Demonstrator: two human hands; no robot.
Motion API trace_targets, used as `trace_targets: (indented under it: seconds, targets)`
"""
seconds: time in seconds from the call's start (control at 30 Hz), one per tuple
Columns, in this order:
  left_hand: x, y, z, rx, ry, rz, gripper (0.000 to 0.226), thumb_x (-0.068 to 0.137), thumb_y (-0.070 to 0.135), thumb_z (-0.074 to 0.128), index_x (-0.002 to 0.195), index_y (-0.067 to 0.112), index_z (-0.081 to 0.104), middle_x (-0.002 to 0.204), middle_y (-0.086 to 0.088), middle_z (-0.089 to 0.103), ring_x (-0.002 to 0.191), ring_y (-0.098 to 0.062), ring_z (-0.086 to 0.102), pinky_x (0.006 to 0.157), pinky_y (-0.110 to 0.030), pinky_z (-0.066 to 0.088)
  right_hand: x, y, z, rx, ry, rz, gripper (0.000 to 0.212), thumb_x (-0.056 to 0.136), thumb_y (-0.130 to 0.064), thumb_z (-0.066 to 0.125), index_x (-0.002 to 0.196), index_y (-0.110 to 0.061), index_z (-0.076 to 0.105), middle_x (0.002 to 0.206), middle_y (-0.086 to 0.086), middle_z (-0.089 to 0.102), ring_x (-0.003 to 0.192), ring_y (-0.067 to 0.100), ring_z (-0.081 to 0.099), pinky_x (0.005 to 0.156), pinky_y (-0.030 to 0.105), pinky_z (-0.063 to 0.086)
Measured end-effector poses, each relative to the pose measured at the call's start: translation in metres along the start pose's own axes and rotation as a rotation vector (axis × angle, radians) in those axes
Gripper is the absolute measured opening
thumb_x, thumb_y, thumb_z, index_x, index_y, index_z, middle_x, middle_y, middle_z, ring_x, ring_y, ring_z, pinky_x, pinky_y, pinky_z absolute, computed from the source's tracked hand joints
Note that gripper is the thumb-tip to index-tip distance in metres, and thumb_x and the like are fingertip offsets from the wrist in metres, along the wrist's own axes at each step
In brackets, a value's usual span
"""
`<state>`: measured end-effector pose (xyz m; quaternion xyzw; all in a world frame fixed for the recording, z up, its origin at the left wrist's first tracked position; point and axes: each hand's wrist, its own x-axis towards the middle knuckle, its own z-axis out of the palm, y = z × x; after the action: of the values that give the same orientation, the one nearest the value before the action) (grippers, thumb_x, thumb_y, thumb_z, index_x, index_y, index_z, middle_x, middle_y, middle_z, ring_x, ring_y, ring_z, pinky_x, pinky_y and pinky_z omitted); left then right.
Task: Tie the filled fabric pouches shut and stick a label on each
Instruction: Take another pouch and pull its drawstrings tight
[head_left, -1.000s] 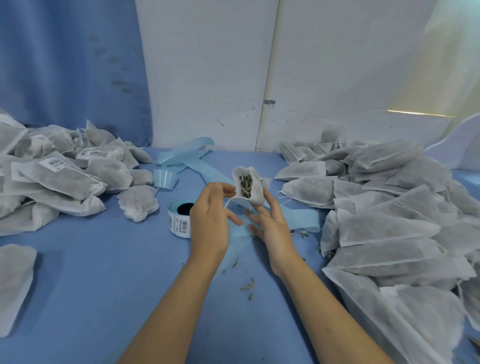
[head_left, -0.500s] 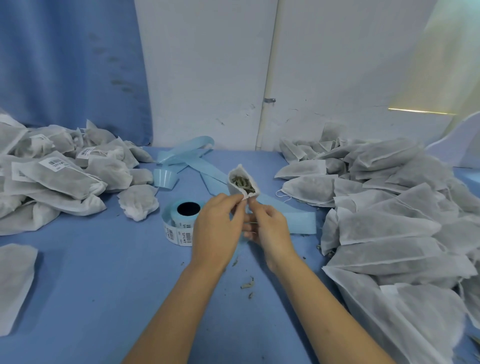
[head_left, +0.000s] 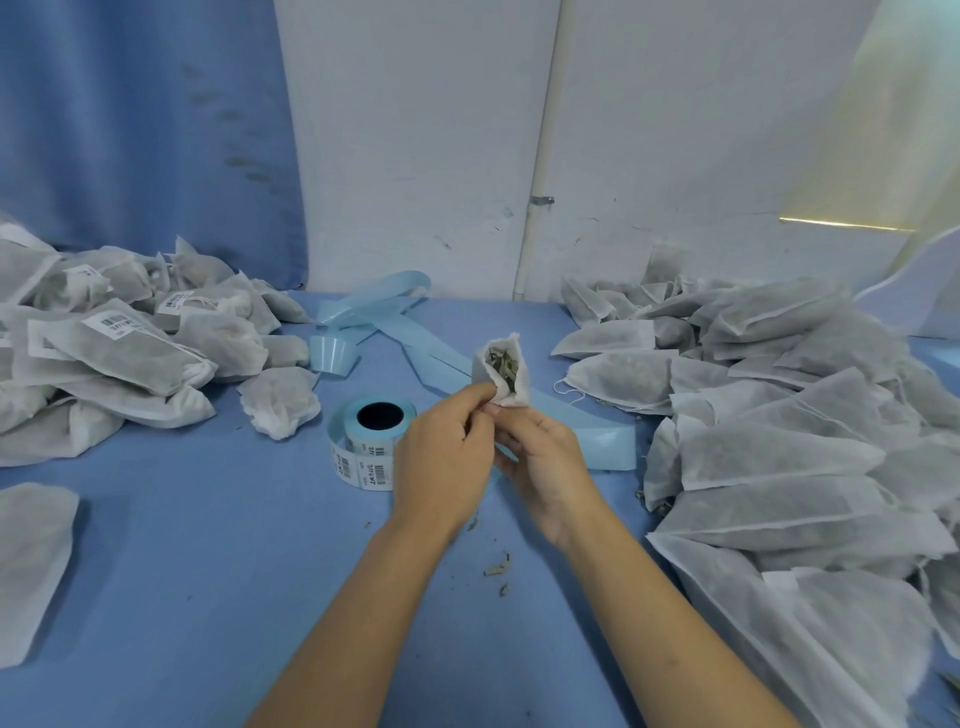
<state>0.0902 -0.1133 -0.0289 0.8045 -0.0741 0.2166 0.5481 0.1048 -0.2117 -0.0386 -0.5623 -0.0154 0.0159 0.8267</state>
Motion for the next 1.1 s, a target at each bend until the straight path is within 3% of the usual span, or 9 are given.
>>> trace_targets:
  seconds: [0.07, 0.2, 0.33, 0.43, 0.7, 0.8, 0.87, 1.03, 1.1]
  targets:
    - [0.0, 0.0, 0.002, 0.011, 0.013, -0.016, 0.034, 0.083, 0.026, 0.044, 0.105, 0.028, 0.07, 0.083, 0.011, 0.07, 0.076, -0.008, 0.059, 0.074, -0.03, 0.048, 0.0, 0.001, 0.004, 0.085, 0.011, 0.023, 0.019, 0.09, -0.008, 0.059, 0.078, -0.013, 0.073, 0.081, 0.002, 0.072, 0.076, 0.008, 0.066, 0.071, 0.018, 0.049]
    - [0.007, -0.005, 0.003, 0.004, 0.09, -0.123, 0.026, 0.085, 0.011, 0.052, 0.102, 0.025, 0.065, 0.048, 0.019, 0.049, 0.05, -0.005, 0.043, 0.058, -0.032, 0.036, 0.002, -0.009, 0.005, 0.309, 0.105, 0.056, 0.013, 0.089, -0.008, 0.06, 0.081, -0.009, 0.071, 0.078, 0.001, 0.071, 0.07, 0.008, 0.065, 0.074, 0.019, 0.049]
    - [0.012, -0.011, -0.005, 0.03, 0.167, -0.225, 0.026, 0.084, 0.012, 0.05, 0.103, 0.024, 0.062, 0.041, 0.013, 0.044, 0.048, -0.005, 0.045, 0.052, -0.03, 0.032, 0.003, -0.017, 0.0, 0.421, 0.188, 0.092, 0.011, 0.089, -0.007, 0.059, 0.084, -0.009, 0.069, 0.073, -0.002, 0.071, 0.073, 0.008, 0.063, 0.07, 0.015, 0.047]
    - [0.014, -0.013, -0.007, 0.085, 0.199, -0.222, 0.027, 0.083, 0.013, 0.05, 0.103, 0.026, 0.062, 0.044, 0.008, 0.04, 0.051, -0.007, 0.046, 0.053, -0.024, 0.034, 0.003, -0.013, 0.002, 0.446, 0.187, 0.113, 0.011, 0.09, -0.007, 0.058, 0.086, -0.009, 0.068, 0.071, -0.002, 0.071, 0.074, 0.009, 0.062, 0.069, 0.015, 0.048]
    - [0.007, -0.011, -0.007, 0.069, 0.112, -0.093, 0.02, 0.089, 0.014, 0.045, 0.101, 0.019, 0.061, 0.056, 0.008, 0.049, 0.059, -0.009, 0.047, 0.061, -0.035, 0.04, 0.004, -0.014, -0.002, 0.486, 0.186, 0.069, 0.013, 0.093, -0.011, 0.057, 0.086, -0.01, 0.068, 0.075, -0.001, 0.071, 0.072, 0.007, 0.067, 0.068, 0.017, 0.055]
    - [0.009, -0.005, -0.006, 0.038, 0.111, 0.004, 0.023, 0.092, 0.015, 0.047, 0.104, 0.021, 0.065, 0.093, 0.01, 0.062, 0.089, -0.002, 0.046, 0.076, -0.014, 0.035, 0.003, -0.014, -0.003, 0.465, 0.203, 0.069, 0.013, 0.094, -0.011, 0.057, 0.087, -0.009, 0.067, 0.075, 0.002, 0.071, 0.072, 0.009, 0.068, 0.067, 0.016, 0.056]
    - [0.01, 0.001, -0.004, 0.032, 0.152, 0.081, 0.021, 0.092, 0.012, 0.05, 0.103, 0.018, 0.066, 0.099, 0.012, 0.06, 0.098, 0.0, 0.041, 0.079, -0.002, 0.029, 0.003, -0.013, -0.004, 0.426, 0.203, 0.083, 0.013, 0.093, -0.012, 0.058, 0.085, -0.011, 0.068, 0.074, 0.0, 0.071, 0.073, 0.009, 0.066, 0.065, 0.014, 0.055]
    - [0.008, 0.013, 0.008, -0.077, 0.119, -0.07, 0.013, 0.093, 0.014, 0.053, 0.095, 0.017, 0.065, 0.094, 0.005, 0.067, 0.086, -0.014, 0.058, 0.077, -0.016, 0.043, 0.004, -0.01, -0.004, 0.237, 0.235, 0.05, 0.007, 0.09, -0.013, 0.063, 0.086, -0.016, 0.068, 0.078, -0.007, 0.062, 0.054, 0.004, 0.043, 0.046, 0.012, 0.038]
    - [0.006, 0.015, 0.014, -0.135, 0.018, -0.191, 0.012, 0.095, 0.015, 0.05, 0.098, 0.016, 0.062, 0.1, 0.0, 0.067, 0.088, -0.022, 0.066, 0.083, -0.033, 0.052, 0.004, -0.007, -0.004, 0.151, 0.228, 0.035, 0.005, 0.09, -0.015, 0.063, 0.087, -0.017, 0.067, 0.082, -0.004, 0.058, 0.053, 0.006, 0.038, 0.043, 0.014, 0.032]
